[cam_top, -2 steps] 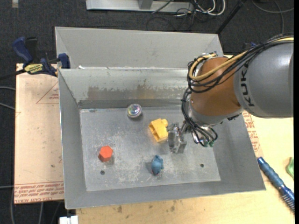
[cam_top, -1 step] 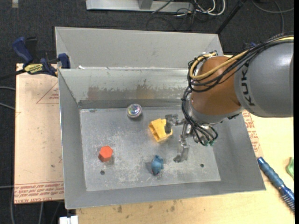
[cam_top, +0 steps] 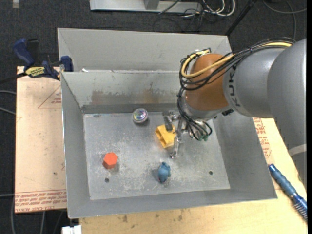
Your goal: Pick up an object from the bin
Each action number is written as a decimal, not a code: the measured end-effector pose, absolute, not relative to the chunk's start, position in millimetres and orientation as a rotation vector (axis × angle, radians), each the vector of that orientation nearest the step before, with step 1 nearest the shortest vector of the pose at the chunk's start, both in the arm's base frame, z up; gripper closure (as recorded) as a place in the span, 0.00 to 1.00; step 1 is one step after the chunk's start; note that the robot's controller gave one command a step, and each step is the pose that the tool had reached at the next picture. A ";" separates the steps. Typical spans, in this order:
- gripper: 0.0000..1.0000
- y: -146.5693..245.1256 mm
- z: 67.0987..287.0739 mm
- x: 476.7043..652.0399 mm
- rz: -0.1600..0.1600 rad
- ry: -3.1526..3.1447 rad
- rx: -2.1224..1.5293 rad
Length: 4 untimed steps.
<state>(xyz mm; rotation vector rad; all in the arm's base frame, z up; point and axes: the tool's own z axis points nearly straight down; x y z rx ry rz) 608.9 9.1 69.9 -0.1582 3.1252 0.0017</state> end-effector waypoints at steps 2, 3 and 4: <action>0.00 9.3 73.2 607.2 0.001 3.130 -0.160; 1.00 9.4 75.2 608.0 0.001 3.129 -0.160; 1.00 27.7 230.7 558.2 0.002 3.128 -0.135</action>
Offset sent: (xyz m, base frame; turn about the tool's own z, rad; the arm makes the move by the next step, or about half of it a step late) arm 0.0000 0.0000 0.0000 0.0000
